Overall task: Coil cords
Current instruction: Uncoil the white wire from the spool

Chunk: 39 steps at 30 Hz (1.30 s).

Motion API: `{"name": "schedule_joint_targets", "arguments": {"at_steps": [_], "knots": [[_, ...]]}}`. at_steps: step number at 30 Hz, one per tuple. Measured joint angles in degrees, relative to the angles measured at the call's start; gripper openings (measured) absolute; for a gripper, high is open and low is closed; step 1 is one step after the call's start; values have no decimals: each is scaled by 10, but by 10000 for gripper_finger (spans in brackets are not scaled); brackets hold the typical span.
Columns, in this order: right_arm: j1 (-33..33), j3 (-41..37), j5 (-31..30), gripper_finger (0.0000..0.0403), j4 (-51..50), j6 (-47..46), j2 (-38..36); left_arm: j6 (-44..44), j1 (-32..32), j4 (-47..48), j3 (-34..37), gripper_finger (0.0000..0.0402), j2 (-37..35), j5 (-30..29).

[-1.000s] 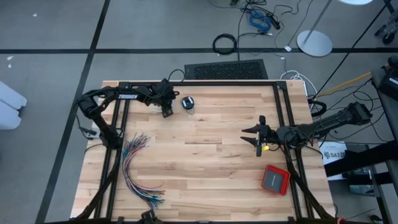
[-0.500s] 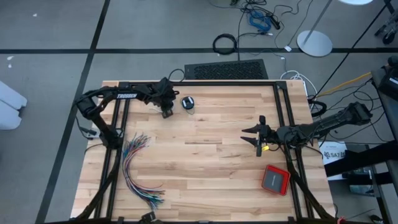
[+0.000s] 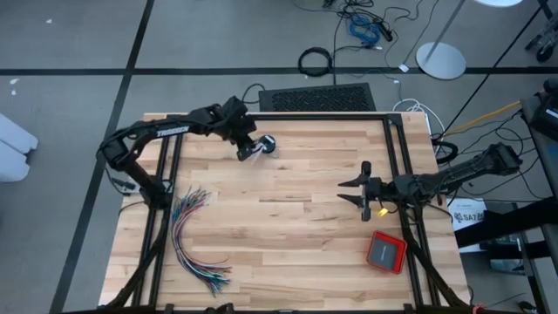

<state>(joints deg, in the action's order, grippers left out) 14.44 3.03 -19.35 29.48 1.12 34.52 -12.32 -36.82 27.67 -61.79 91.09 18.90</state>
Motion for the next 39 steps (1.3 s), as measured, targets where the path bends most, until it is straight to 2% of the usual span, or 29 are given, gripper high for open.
{"name": "schedule_joint_targets", "arguments": {"at_steps": [7,14,20,26,34,39], "knots": [[-2,0,2,141,65,41,17,33,40,-17,-24,45,-78,36],[-2,2,18,141,140,71,52,90,127,-174,-24,45,-104,65],[-2,42,6,141,140,104,99,91,205,-292,-24,45,-56,-26],[-2,115,-54,141,141,227,166,119,264,-397,-24,45,7,-100],[-5,166,-208,155,143,324,258,120,323,-459,-24,46,37,-206],[-17,167,-216,161,173,326,280,121,344,-488,-24,47,40,-219]]}}
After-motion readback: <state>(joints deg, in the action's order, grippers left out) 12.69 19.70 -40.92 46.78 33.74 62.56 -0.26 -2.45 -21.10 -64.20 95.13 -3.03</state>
